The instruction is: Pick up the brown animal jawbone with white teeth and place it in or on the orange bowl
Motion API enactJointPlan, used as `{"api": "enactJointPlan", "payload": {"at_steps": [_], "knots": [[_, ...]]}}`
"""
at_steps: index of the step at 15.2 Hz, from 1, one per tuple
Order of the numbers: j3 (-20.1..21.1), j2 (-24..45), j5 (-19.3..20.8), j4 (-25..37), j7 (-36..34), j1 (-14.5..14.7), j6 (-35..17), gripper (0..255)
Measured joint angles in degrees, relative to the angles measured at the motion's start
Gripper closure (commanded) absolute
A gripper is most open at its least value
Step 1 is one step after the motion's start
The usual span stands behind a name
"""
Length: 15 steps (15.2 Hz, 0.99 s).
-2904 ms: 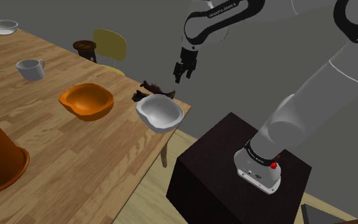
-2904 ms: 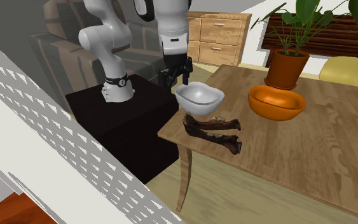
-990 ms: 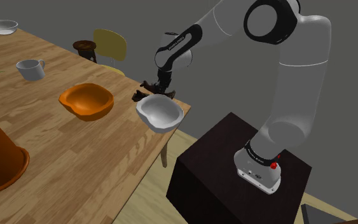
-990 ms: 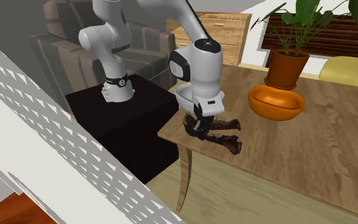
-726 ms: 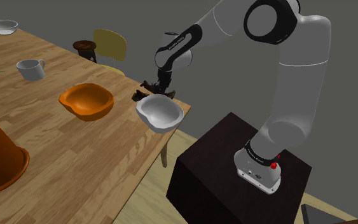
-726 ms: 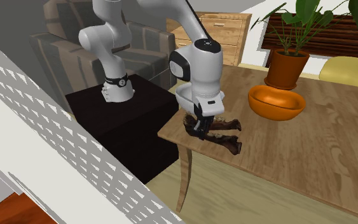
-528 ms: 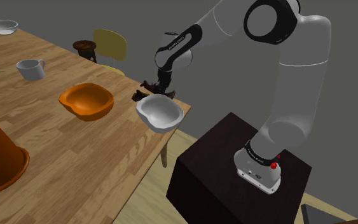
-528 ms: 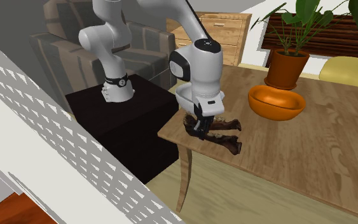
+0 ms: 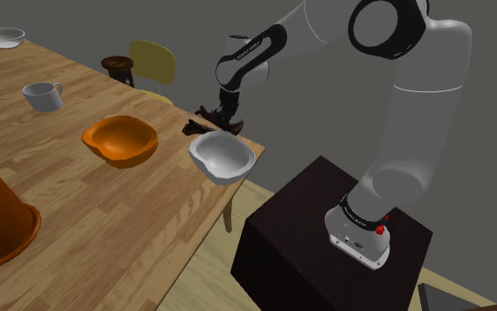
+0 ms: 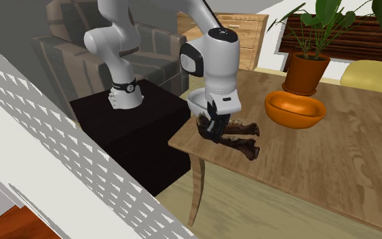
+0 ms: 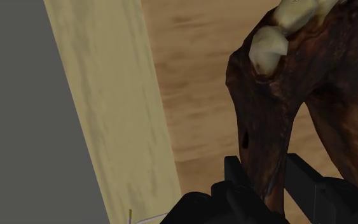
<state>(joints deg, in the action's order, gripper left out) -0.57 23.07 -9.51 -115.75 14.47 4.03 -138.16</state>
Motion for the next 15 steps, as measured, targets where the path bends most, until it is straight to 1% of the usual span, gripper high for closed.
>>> {"api": "enactJointPlan", "payload": {"at_steps": [15], "knots": [[-0.54,-7.57,1.30,1.95,-1.56,0.15,9.46,255]]}}
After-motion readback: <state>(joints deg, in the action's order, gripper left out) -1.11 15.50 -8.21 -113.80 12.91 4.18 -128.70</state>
